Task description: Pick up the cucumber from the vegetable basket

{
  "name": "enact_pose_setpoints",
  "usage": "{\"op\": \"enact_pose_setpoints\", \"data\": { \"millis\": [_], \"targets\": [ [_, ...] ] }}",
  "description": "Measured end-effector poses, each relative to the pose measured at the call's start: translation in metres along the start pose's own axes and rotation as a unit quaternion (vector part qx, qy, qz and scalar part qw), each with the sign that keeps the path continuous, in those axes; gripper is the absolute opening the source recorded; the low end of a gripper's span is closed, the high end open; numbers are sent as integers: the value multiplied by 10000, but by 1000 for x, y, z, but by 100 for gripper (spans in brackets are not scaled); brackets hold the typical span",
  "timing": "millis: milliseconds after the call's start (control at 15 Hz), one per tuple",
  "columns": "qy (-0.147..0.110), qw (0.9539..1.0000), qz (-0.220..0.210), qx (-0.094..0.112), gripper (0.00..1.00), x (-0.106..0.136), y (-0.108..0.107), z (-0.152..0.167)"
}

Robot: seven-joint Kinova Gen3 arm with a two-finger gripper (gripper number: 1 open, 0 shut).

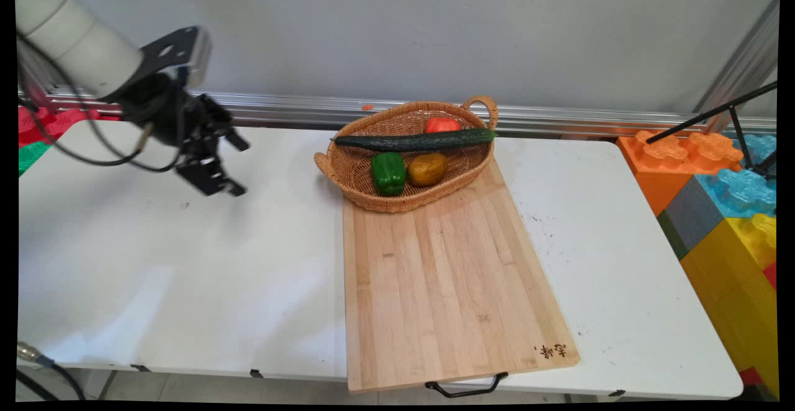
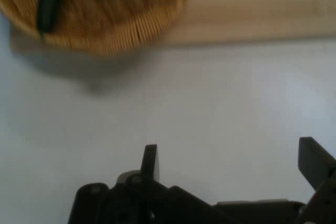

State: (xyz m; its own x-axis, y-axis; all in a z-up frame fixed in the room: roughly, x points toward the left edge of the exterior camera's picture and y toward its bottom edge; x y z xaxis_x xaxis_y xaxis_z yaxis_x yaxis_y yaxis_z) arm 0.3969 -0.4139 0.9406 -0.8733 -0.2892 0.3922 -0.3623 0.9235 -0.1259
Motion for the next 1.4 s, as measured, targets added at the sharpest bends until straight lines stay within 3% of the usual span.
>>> {"op": "enact_pose_setpoints", "data": {
  "millis": [333, 733, 1000, 1400],
  "targets": [
    [306, 9991, -176, 224, 100, 62, -9, 18],
    [521, 9951, -522, 665, 100, 112, -35, 52],
    [582, 9928, -542, 898, 100, 136, -56, 82],
    [461, 9935, -243, 1013, 100, 152, -86, 142]
  ]
}}
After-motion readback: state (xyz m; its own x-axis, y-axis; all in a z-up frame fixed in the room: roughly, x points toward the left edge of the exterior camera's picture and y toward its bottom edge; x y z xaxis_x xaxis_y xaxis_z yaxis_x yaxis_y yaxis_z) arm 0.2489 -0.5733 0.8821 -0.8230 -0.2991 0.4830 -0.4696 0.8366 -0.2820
